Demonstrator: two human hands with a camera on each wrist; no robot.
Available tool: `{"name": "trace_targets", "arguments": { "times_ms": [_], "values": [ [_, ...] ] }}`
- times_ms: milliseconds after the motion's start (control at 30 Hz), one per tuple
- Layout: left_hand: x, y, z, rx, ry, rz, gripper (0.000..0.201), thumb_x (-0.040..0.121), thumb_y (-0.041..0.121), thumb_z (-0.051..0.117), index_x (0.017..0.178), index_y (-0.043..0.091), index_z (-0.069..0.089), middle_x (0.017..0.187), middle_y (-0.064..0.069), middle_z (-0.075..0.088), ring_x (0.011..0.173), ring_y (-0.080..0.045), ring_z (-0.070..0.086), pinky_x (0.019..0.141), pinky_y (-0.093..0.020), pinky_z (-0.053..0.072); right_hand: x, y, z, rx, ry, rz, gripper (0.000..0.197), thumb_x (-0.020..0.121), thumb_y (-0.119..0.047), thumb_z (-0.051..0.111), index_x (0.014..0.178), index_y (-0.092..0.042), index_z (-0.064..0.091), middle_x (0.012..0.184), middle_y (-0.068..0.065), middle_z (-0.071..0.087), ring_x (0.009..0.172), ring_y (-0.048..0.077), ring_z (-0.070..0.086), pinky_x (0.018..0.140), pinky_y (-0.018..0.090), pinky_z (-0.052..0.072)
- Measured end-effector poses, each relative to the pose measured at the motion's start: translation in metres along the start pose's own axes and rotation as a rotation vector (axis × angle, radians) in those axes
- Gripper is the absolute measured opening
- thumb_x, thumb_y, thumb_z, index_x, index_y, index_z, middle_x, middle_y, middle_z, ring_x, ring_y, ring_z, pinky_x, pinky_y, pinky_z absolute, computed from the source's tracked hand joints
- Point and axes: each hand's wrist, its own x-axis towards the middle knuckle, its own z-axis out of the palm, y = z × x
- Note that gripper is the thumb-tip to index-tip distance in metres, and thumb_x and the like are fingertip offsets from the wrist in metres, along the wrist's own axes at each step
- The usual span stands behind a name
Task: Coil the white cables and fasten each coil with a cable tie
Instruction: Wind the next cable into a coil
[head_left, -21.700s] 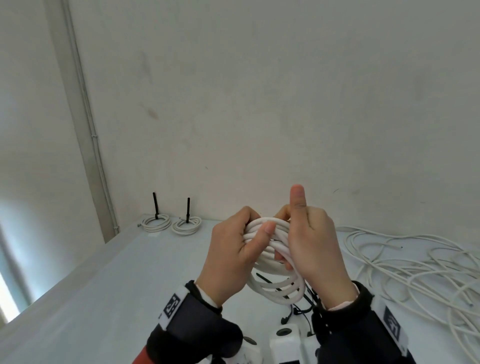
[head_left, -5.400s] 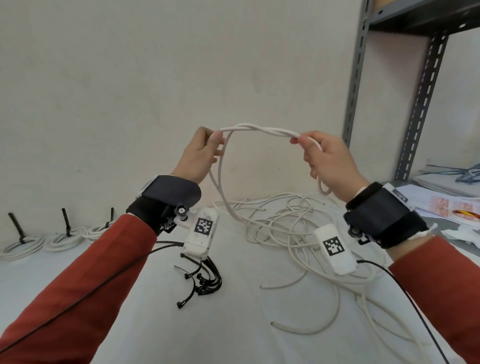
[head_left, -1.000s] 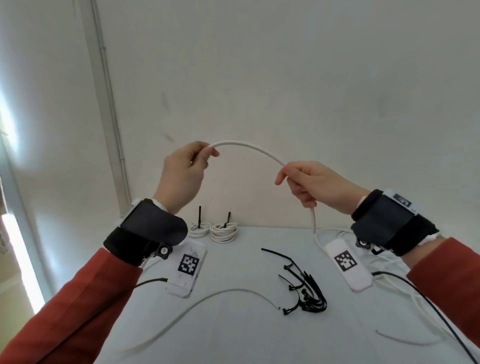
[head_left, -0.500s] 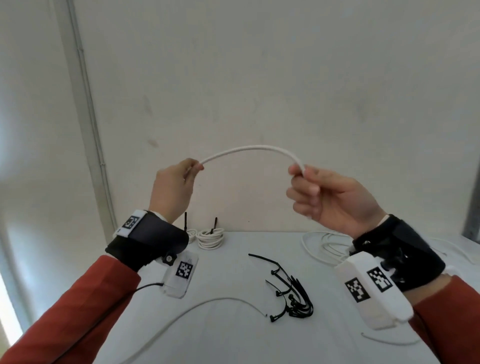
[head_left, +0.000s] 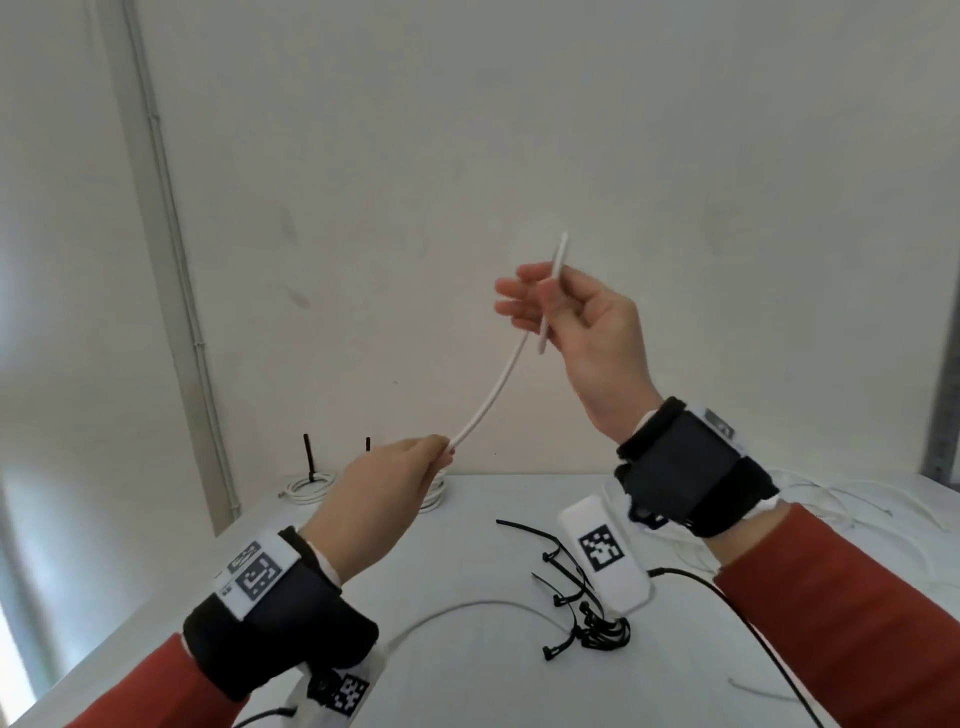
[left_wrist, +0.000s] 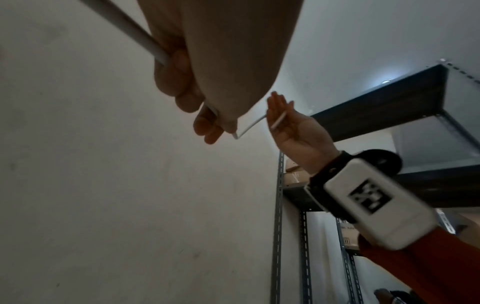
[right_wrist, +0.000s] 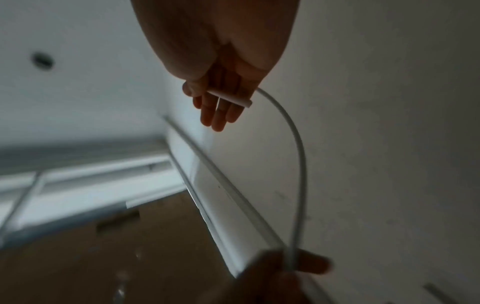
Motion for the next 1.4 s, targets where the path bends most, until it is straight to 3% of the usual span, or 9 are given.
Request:
{"name": "trace_targets", "arguments": {
  "times_ms": [133, 233, 367, 433, 533, 700, 933, 1233, 1400],
  "values": [
    [-0.003, -0.001, -0.011, 0.196, 0.063, 0.141, 0.010, 0.095, 0.036, 0.041, 0.094, 0.027, 0.046, 0.081, 0.008, 0.066, 0.051, -0.021, 0.059, 0.037, -0.031, 0.042, -0.007, 0.024, 0.011, -0.470, -0.313, -0.125, 0.013, 0.095, -0.006, 0.053, 0.100, -0.007, 0.066, 0.093, 0.001, 0.071, 0.082, 0.011, 0.070, 0.082, 0.019, 0.051],
    [-0.007, -0.007, -0.013, 0.271, 0.066, 0.140, 0.028, 0.083, 0.021, 0.071, 0.093, 0.028, 0.046, 0.079, 0.011, 0.065, 0.047, -0.020, 0.058, 0.034, -0.025, 0.034, -0.010, 0.028, 0.015, -0.850, -0.614, -0.179, 0.024, 0.097, -0.011, 0.045, 0.109, -0.005, 0.066, 0.100, -0.002, 0.071, 0.082, 0.013, 0.067, 0.080, 0.022, 0.051],
    [-0.011, -0.016, -0.022, 0.303, 0.111, 0.119, 0.024, 0.081, 0.020, 0.073, 0.092, 0.025, 0.052, 0.076, 0.010, 0.065, 0.047, -0.019, 0.057, 0.037, -0.022, 0.027, -0.008, 0.026, 0.018, -1.204, -0.905, -0.169, 0.025, 0.100, -0.018, 0.042, 0.115, -0.016, 0.062, 0.097, -0.012, 0.068, 0.092, 0.014, 0.062, 0.071, 0.022, 0.036],
    [-0.011, -0.018, -0.031, 0.311, 0.123, 0.125, 0.006, 0.092, 0.030, 0.052, 0.092, 0.025, 0.052, 0.074, 0.010, 0.063, 0.051, -0.019, 0.058, 0.037, -0.023, 0.030, -0.009, 0.024, 0.020, -1.163, -0.955, -0.081, 0.025, 0.101, -0.021, 0.040, 0.113, -0.017, 0.061, 0.076, -0.022, 0.056, 0.081, 0.013, 0.056, 0.068, 0.022, 0.032],
    [-0.011, -0.017, -0.043, 0.286, 0.137, 0.116, 0.024, 0.095, 0.039, 0.034, 0.092, 0.023, 0.052, 0.072, 0.009, 0.062, 0.054, -0.019, 0.058, 0.037, -0.024, 0.034, -0.009, 0.022, 0.023, -1.180, -0.989, -0.081, 0.029, 0.102, -0.031, 0.035, 0.101, -0.019, 0.061, 0.063, -0.019, 0.041, 0.070, 0.011, 0.043, 0.065, 0.028, 0.029],
    [-0.005, -0.022, -0.065, 0.322, 0.268, 0.188, 0.017, 0.095, 0.035, 0.042, 0.095, 0.023, 0.054, 0.072, 0.006, 0.062, 0.055, -0.021, 0.058, 0.037, -0.024, 0.034, -0.011, 0.019, 0.027, -1.251, -0.986, -0.181, 0.036, 0.098, -0.048, 0.031, 0.071, -0.028, 0.044, 0.056, -0.007, 0.042, 0.054, 0.013, 0.042, 0.052, 0.028, 0.029],
    [-0.004, -0.037, -0.077, 0.335, 0.323, 0.155, 0.028, 0.097, 0.037, 0.039, 0.095, 0.020, 0.062, 0.072, 0.004, 0.063, 0.055, -0.023, 0.059, 0.038, -0.024, 0.033, -0.003, 0.013, 0.031, -1.407, -0.916, -0.281, 0.031, 0.101, -0.040, 0.031, 0.079, -0.020, 0.034, 0.055, -0.008, 0.032, 0.052, 0.020, 0.035, 0.049, 0.034, 0.020],
    [0.007, -0.040, -0.075, 0.024, 0.444, 0.122, 0.025, 0.100, 0.040, 0.034, 0.099, 0.023, 0.053, 0.071, 0.009, 0.056, 0.059, -0.017, 0.049, 0.049, -0.032, 0.042, -0.012, 0.016, 0.034, 0.005, -0.709, 0.479, 0.044, 0.091, -0.033, 0.043, 0.048, -0.023, 0.041, 0.044, -0.011, 0.022, 0.039, 0.008, 0.015, 0.044, 0.023, 0.010],
    [0.008, -0.057, -0.064, -0.235, 0.500, -0.056, 0.035, 0.098, 0.035, 0.033, 0.105, 0.018, 0.062, 0.063, 0.020, 0.045, 0.062, -0.011, 0.045, 0.059, -0.025, 0.038, -0.007, 0.008, 0.029, 0.489, -0.505, 0.608, 0.045, 0.090, -0.039, 0.035, 0.048, -0.023, 0.041, 0.044, -0.006, 0.007, 0.040, 0.016, 0.005, 0.042, 0.026, 0.015]
  ]
}}
